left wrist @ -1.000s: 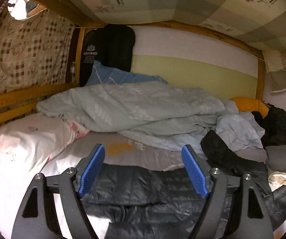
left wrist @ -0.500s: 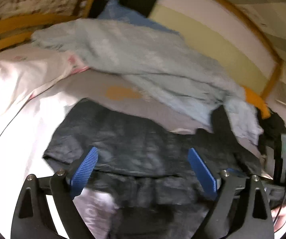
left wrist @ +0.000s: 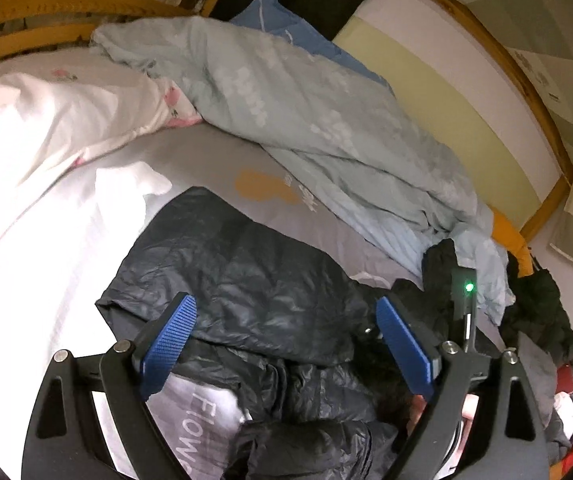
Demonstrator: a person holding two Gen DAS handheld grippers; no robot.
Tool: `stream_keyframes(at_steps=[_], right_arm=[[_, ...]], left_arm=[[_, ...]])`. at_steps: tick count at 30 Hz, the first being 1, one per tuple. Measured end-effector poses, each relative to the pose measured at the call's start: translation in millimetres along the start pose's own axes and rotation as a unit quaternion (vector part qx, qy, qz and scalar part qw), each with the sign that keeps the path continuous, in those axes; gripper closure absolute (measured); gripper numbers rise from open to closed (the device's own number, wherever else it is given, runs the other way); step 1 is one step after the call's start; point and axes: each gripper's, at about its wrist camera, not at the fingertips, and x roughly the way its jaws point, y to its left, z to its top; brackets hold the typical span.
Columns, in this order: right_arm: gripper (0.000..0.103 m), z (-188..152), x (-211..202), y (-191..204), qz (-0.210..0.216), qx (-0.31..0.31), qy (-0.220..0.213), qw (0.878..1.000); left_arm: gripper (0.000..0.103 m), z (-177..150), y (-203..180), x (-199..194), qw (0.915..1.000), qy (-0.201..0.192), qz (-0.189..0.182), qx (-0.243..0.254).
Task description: Fold large clothes
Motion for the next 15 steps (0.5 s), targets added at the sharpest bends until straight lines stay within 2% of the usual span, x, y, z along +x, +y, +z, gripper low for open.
stream_keyframes(at_steps=[2, 5, 7, 11, 15], right_arm=[[0.097, -0.9, -25.1, -1.5, -0.057, -0.02, -0.045, 0.997], [0.098, -0.9, -57.0, -9.5, -0.137, -0.068, -0.075, 0.985], [0.098, 0.5, -67.2, -31.8, -0.165, -0.076, -0.047, 0.982], [0.098, -8.4, -68.5, -102.1, -0.184, -0.025, 0.025, 0.982], [0.098, -17.0, -89.3, -164.0, -0.224, 0.018, 0.03, 0.974]], left_arm=[[0.012, -1.9, -1.0, 2.4, 1.0, 0.007, -0.004, -0.002], [0.012, -4.1, -3.6, 3.2, 0.9999, 0.014, -0.007, 0.0], [0.012, -5.0, -3.4, 3.6, 0.9997, 0.019, -0.016, -0.007], [0.012, -6.7, -4.1, 2.2, 0.9999, 0.014, -0.007, -0.004], [0.012, -9.1, -3.6, 2.6, 0.9997, 0.019, -0.012, -0.011]])
